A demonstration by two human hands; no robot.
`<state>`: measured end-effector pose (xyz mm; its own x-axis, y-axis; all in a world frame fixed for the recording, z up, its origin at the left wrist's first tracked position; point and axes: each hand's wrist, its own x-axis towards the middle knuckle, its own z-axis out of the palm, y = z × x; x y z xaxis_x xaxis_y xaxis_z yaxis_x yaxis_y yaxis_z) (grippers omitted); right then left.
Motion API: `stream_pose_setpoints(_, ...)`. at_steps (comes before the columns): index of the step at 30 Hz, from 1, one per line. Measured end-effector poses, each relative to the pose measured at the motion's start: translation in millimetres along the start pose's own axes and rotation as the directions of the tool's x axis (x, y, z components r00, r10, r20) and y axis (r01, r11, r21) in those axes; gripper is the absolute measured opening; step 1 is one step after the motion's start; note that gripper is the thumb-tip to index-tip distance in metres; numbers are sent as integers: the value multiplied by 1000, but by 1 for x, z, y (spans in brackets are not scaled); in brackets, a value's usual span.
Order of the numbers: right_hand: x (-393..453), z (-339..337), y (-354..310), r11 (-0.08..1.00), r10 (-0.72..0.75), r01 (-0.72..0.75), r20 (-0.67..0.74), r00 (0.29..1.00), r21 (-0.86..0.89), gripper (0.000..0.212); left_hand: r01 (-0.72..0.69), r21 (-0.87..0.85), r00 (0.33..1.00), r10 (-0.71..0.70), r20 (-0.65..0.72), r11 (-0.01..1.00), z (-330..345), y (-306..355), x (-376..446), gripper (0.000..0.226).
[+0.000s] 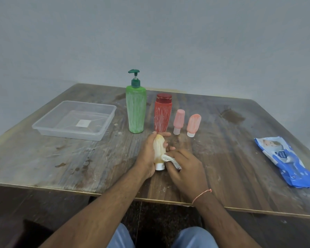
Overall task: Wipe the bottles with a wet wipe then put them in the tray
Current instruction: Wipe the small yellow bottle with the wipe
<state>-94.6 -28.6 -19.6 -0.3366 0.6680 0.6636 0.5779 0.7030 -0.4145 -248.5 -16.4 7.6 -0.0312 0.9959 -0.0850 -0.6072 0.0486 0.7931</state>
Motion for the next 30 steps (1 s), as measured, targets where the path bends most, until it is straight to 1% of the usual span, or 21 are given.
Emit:
stream_pose_setpoints(3,-2,-3,-4,999,-39,40,34,999,-21,19,-6,-7,1000,5,-9,1000,-2,-2,1,53)
stream_pose_setpoints(5,-2,-3,-4,997,-16,17,1,1000,-81,17,-9,14,1000,10,-13,1000,-3,-3,1,54)
stream_pose_setpoints(7,-1,-1,-5,995,25,-29,-44,999,-100,17,-23,48,1000,24,-10,999,-1,-3,0,53)
stream_pose_setpoints(9,0,2,-6,998,9,-12,-55,998,-57,19,-40,79,999,41,-18,996,1,-3,0,53)
stream_pose_setpoints(12,-2,2,-11,998,-60,60,-32,998,-3,14,-39,41,999,39,-6,998,1,-3,-1,52)
stream_pose_setpoints(14,-3,3,-10,997,-58,56,-39,998,-48,12,-31,20,1000,31,-4,999,-1,-4,0,52)
stream_pose_setpoints(17,-1,6,-9,994,-22,12,-88,996,-111,14,-35,46,999,35,-11,998,-2,-6,1,53)
stream_pose_setpoints(19,-1,7,-9,994,-57,47,-94,994,-103,16,-41,64,999,41,-3,997,-2,-6,2,53)
stream_pose_setpoints(21,-3,7,-9,990,-115,110,-53,992,-89,15,-49,66,999,49,7,997,-3,-8,2,53)
stream_pose_setpoints(23,-6,6,-8,985,-141,138,-21,990,-106,12,-54,37,998,53,20,998,-5,-8,1,53)
stream_pose_setpoints(25,-7,6,-9,985,-107,98,-53,993,-143,12,-59,41,998,58,21,997,-6,-8,1,51)
stream_pose_setpoints(27,-5,7,-9,985,-73,57,-97,993,-164,13,-71,84,997,70,9,994,-5,-8,0,50)
stream_pose_setpoints(30,-4,9,-9,983,-109,92,-101,989,-157,12,-93,137,995,95,-7,986,-3,-9,-1,47)
